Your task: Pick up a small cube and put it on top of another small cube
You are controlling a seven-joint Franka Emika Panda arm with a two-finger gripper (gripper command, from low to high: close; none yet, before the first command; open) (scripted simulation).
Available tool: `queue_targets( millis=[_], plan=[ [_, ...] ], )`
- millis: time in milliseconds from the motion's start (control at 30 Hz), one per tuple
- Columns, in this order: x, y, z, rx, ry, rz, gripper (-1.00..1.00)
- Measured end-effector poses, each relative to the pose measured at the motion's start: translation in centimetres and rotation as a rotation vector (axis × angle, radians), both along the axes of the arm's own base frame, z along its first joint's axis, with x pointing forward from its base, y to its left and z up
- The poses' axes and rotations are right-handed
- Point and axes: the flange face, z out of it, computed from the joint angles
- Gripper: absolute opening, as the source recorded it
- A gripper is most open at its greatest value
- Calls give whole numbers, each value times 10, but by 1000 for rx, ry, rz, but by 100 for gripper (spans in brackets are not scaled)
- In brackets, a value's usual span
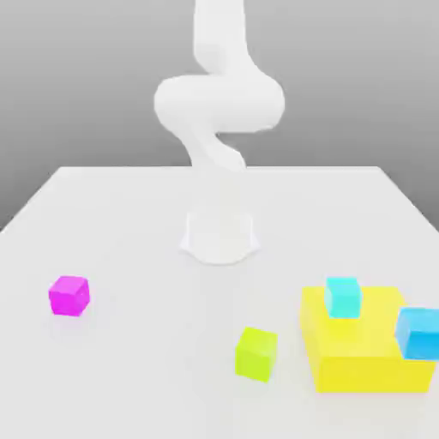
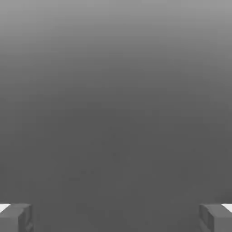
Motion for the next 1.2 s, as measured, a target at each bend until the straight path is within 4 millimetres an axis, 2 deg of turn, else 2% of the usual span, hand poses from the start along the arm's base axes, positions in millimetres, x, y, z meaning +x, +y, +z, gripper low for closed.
queue_targets(
  millis=[67, 167, 333, 500, 700, 767, 1100, 1133, 1200],
  plan=[
    [24, 4, -47, -33, 67, 100, 0],
    [49, 14, -116, -83, 158, 241, 0],
    [63, 36, -230, -173, 297, 475, 0],
    [46, 55, -337, -277, 430, 712, 0],
    [-3, 61, -444, -417, 582, 996, 0],
    [-12, 60, -463, -443, 603, 1042, 0],
    [-15, 59, -524, -450, 611, 1056, 0],
    [-16, 59, -528, -448, 612, 1056, -100],
    [-16, 59, -528, -448, 613, 1056, -100]
  ],
)
